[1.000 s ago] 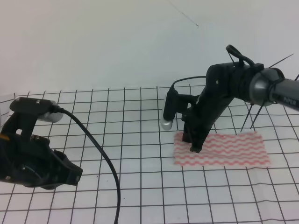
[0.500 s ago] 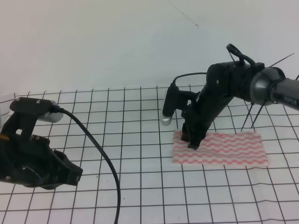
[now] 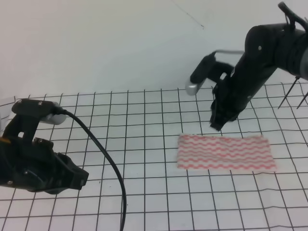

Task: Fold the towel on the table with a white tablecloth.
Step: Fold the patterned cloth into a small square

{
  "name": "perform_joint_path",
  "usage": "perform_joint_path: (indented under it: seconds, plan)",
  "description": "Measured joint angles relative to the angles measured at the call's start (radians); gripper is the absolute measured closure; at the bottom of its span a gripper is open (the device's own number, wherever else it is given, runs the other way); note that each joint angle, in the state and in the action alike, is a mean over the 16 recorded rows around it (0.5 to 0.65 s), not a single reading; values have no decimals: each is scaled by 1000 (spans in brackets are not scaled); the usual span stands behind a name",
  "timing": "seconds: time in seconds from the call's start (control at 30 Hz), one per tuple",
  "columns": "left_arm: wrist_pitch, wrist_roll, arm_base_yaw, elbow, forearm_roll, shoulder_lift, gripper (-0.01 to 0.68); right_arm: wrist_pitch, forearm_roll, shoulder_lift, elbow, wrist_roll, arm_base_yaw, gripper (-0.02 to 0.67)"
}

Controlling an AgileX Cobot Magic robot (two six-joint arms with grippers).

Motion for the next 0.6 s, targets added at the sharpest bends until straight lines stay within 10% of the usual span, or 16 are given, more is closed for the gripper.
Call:
perform_joint_path:
  seconds: [0.6]
  plan:
    - [2,9,0,0,-8,0,673,85,45,118,2,27,-23,649]
